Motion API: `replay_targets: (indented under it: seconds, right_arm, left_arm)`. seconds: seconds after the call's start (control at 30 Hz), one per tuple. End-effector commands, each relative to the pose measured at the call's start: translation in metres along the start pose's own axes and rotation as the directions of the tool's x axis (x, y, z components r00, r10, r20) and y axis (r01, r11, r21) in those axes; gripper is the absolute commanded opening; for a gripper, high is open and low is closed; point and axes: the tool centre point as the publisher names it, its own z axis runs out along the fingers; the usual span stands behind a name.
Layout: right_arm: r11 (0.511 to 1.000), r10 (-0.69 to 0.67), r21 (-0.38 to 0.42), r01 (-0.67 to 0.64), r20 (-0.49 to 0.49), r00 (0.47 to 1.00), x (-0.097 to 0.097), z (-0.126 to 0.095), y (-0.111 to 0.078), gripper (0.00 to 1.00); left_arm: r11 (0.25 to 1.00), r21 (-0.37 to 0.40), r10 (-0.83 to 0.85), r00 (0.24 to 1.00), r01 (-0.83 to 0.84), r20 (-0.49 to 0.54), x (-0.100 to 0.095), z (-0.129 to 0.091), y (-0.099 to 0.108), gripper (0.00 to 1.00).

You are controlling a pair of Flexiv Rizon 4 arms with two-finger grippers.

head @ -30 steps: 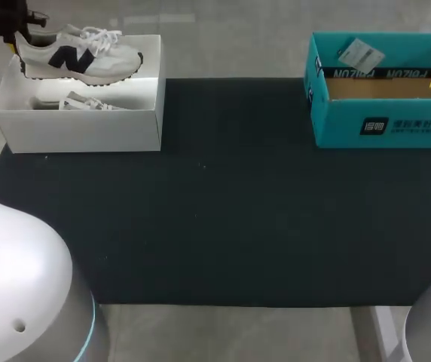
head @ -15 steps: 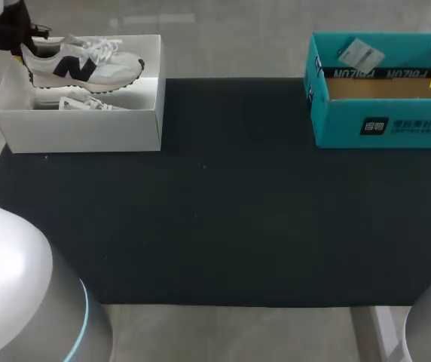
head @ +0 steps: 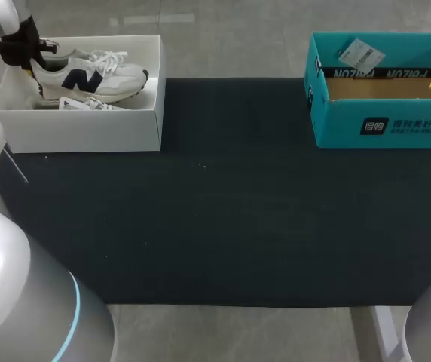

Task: Take the shoe out of the shoebox, open the shoe tongue, remove and reinsert the insole, then place the shoe into the shoebox

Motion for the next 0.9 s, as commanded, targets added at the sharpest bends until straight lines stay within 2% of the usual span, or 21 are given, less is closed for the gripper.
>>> replay_targets:
  seconds: [0.03, 0.3, 0.53, 0.57, 0.63, 0.67, 0.7, 0.9]
  right_arm:
    - [1.000, 0.002, 0.000, -0.002, 0.002, 1.000, 0.000, 0.001, 0.000, 1.00]
    - [1.000, 0.002, 0.000, -0.002, 0.002, 1.000, 0.000, 0.001, 0.000, 1.00]
    - [1.000, 0.002, 0.000, -0.002, 0.002, 1.000, 0.000, 0.001, 0.000, 1.00]
    - [1.000, 0.002, 0.000, -0.002, 0.002, 1.000, 0.000, 0.001, 0.000, 1.00]
    - [1.000, 0.002, 0.000, -0.002, 0.002, 1.000, 0.000, 0.001, 0.000, 1.00]
    - [1.000, 0.002, 0.000, -0.002, 0.002, 1.000, 0.000, 0.001, 0.000, 1.00]
    - [1.000, 0.002, 0.000, -0.002, 0.002, 1.000, 0.000, 0.001, 0.000, 1.00]
    - [1.000, 0.002, 0.000, -0.002, 0.002, 1.000, 0.000, 0.001, 0.000, 1.00]
  left_arm:
    - [1.000, 0.023, 0.011, 0.999, -0.012, 0.036, 0.006, 0.018, 0.021, 0.00]
    - [0.998, 0.055, 0.000, 1.000, 0.000, 0.000, 0.007, 0.044, 0.022, 0.00]
    - [0.997, 0.082, 0.014, 1.000, -0.014, -0.002, 0.005, 0.051, 0.019, 0.00]
    - [0.996, 0.085, 0.016, 1.000, -0.016, 0.000, 0.004, 0.051, 0.019, 0.02]
    - [0.996, 0.087, 0.017, 1.000, -0.017, -0.001, 0.004, 0.051, 0.018, 0.42]
    - [0.996, 0.092, 0.016, 1.000, -0.016, 0.001, 0.003, 0.049, 0.018, 0.81]
    - [0.996, 0.094, 0.008, 1.000, -0.008, 0.008, 0.003, 0.047, 0.019, 1.00]
    - [0.995, 0.096, -0.022, 1.000, 0.023, -0.011, 0.002, 0.014, 0.021, 1.00]
